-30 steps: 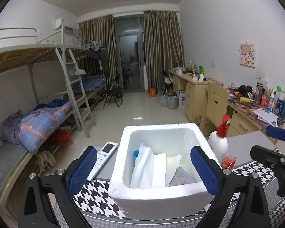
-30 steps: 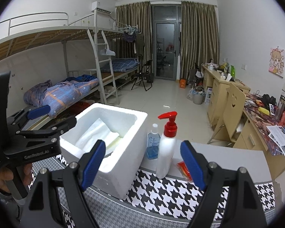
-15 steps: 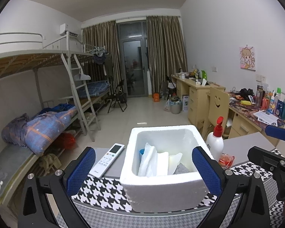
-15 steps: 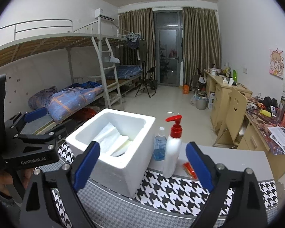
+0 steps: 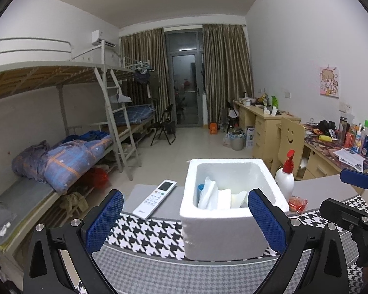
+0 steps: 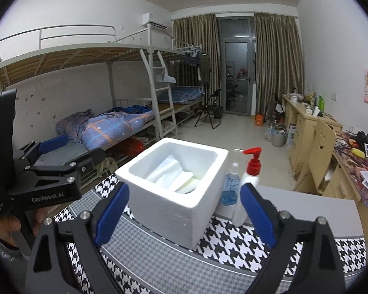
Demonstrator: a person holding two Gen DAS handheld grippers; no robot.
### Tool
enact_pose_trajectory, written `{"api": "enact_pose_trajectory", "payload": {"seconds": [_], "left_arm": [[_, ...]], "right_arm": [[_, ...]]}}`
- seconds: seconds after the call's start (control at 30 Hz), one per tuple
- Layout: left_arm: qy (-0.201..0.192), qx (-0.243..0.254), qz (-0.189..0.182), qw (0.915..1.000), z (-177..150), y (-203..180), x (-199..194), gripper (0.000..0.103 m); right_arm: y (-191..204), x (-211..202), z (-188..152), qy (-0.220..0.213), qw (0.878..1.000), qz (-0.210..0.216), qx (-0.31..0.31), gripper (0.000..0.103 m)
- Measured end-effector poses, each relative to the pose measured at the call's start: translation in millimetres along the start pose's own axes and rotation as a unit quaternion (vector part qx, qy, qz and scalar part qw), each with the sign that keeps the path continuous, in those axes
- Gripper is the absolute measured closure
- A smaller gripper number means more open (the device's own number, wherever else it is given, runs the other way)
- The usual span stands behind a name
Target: Organize soft objects
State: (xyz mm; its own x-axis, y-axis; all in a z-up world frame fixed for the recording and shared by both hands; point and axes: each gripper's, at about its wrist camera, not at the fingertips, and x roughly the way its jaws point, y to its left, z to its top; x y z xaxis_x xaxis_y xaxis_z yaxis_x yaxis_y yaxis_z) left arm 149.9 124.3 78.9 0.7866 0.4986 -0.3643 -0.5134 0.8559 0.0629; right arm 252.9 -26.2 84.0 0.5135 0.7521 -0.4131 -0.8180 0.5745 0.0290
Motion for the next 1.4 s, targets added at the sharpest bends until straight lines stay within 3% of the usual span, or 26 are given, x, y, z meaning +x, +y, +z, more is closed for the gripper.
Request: {"api": "enact_pose_trajectory", "payload": {"seconds": [0.63,1.4], "left_arm": [[-0.017,-0.009,0.015,0.9997,-37,15,-61,0.001],[-0.023,-0.036,0.011,0.9990,-104,20,-85,0.001]], "right_arm": [[39,-28,-26,-0.005,1.000,0.021,-0.015,0.009],[65,-41,-79,-0.020,0.999,-0.022,-0.014,0.009]]}}
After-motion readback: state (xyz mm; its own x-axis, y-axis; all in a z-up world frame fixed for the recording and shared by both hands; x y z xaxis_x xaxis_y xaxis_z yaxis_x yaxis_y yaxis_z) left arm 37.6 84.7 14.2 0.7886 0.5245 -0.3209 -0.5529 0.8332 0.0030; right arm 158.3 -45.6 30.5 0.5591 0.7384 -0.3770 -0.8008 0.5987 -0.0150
